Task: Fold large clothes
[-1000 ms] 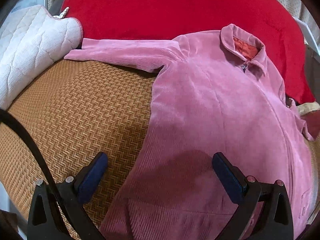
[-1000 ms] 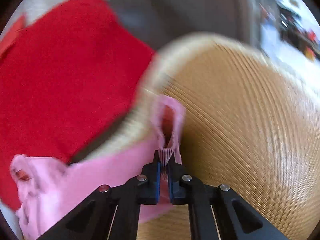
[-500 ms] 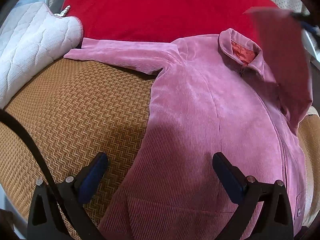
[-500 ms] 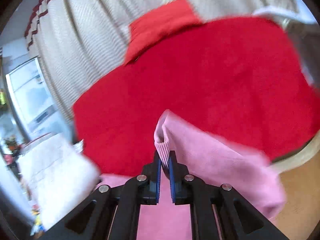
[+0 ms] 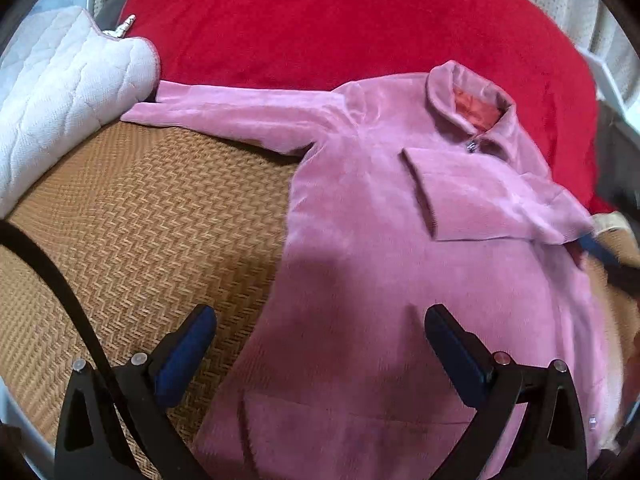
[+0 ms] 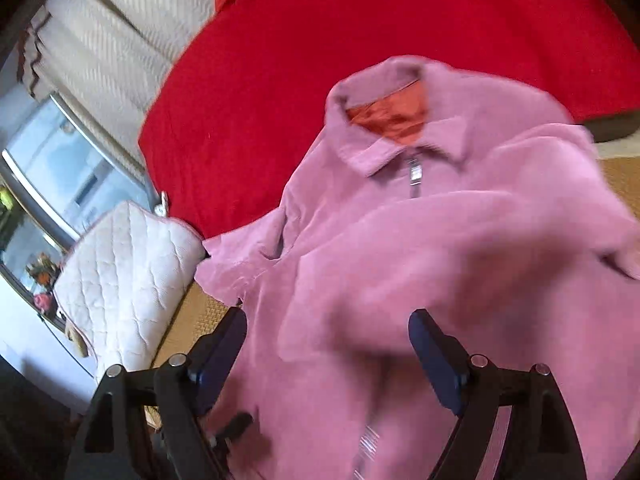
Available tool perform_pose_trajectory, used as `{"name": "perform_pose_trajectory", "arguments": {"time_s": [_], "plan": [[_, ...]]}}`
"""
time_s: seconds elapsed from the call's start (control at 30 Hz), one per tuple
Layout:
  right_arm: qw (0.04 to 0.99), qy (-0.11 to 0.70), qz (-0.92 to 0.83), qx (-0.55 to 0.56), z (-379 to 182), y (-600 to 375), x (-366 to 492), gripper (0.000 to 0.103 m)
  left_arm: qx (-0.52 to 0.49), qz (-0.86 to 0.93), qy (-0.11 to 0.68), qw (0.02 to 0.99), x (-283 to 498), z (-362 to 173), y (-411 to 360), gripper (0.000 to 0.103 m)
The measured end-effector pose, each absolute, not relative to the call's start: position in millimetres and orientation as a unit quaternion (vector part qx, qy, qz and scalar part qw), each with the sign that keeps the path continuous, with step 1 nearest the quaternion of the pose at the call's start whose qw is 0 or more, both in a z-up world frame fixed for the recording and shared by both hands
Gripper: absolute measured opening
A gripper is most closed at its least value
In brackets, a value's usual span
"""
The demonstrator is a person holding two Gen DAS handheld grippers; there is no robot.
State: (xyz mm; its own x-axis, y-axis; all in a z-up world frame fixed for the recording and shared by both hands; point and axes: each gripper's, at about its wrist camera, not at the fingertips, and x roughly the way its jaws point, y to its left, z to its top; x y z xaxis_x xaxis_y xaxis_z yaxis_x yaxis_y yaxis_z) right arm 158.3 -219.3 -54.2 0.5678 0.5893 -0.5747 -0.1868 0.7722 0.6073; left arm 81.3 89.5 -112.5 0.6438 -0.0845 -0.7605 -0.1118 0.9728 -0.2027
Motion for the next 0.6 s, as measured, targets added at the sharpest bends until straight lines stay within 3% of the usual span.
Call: {"name": "perform_pose_trajectory", "arguments": {"time_s": [0.27,0.47,0.53,0.6], "plan": [[0.857,0.381,0.213,0.274,-79,-266,114,0.086,-0.321,-0.135,0.424,0.836,116,-78,96,0.103],[0.872,0.370,0.213,0.240,-107,-256,103,0.085,-0.324,-0.141,0.478,0.804,188,-90,61,0.100],[0.874,0.367,0.215,0.236,-107,-254,102,0.085,-0.326,-0.127,0.506,0.788,206,-104,55,0.084],[0.871,0.363,0.217,0.250,-108,-258,103,0.085,-0.314,-0.101,0.532,0.779,216,-116,49,0.038]]}}
